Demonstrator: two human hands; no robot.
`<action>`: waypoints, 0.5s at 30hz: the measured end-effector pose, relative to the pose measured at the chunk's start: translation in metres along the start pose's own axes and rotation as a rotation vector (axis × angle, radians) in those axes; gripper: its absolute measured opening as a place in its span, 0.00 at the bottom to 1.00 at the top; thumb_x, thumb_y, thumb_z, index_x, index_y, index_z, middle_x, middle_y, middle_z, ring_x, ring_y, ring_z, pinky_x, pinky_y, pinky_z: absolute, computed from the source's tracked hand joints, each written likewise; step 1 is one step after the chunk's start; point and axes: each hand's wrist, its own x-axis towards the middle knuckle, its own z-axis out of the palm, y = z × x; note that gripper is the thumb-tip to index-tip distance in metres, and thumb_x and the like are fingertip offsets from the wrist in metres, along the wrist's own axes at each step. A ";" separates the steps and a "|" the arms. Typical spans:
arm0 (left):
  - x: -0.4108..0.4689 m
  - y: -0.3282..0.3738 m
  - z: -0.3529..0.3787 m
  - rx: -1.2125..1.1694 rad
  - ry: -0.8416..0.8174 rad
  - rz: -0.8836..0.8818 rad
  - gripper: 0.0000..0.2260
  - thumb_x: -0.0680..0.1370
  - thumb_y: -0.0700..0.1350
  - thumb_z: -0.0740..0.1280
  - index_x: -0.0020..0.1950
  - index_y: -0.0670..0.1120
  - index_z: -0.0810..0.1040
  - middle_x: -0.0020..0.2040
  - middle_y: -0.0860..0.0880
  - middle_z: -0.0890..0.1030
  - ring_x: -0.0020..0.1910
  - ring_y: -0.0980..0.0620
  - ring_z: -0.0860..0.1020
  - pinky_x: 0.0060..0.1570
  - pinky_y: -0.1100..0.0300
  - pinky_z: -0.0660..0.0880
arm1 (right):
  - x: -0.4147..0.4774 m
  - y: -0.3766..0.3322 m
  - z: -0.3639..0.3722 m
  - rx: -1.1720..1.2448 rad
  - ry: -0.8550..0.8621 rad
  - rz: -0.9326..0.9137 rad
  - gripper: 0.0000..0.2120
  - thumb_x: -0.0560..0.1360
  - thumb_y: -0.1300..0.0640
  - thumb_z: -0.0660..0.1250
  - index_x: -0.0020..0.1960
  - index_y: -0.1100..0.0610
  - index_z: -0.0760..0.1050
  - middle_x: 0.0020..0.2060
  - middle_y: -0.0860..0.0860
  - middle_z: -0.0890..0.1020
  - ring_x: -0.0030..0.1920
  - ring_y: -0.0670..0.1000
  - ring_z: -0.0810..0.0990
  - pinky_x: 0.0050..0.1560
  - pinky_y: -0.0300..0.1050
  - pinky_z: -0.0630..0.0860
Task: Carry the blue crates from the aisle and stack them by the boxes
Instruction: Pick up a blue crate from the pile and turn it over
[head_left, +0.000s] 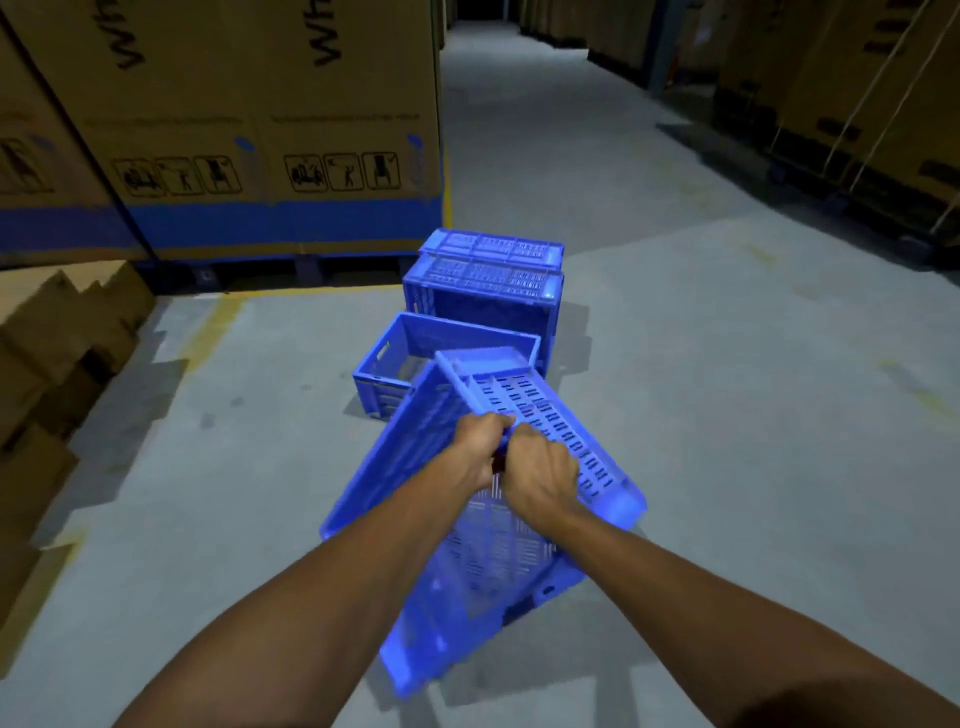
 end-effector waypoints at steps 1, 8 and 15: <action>-0.020 0.019 0.002 -0.029 0.002 -0.018 0.04 0.78 0.36 0.64 0.46 0.43 0.77 0.36 0.44 0.77 0.31 0.49 0.75 0.27 0.63 0.73 | -0.006 -0.005 -0.030 -0.041 -0.003 -0.018 0.13 0.79 0.60 0.59 0.63 0.59 0.70 0.59 0.57 0.80 0.60 0.60 0.79 0.55 0.53 0.74; -0.162 0.186 0.026 -0.057 -0.051 -0.065 0.07 0.79 0.35 0.60 0.44 0.41 0.75 0.30 0.45 0.78 0.23 0.51 0.77 0.22 0.63 0.75 | -0.026 -0.053 -0.285 -0.135 -0.168 -0.124 0.19 0.75 0.42 0.63 0.55 0.56 0.77 0.55 0.57 0.82 0.55 0.60 0.80 0.46 0.48 0.72; -0.310 0.350 0.047 0.196 -0.402 -0.121 0.10 0.81 0.37 0.57 0.43 0.41 0.75 0.28 0.45 0.80 0.25 0.49 0.79 0.28 0.57 0.80 | -0.035 -0.073 -0.511 -0.049 -0.070 -0.051 0.14 0.71 0.49 0.65 0.51 0.56 0.81 0.49 0.58 0.84 0.50 0.60 0.83 0.47 0.47 0.78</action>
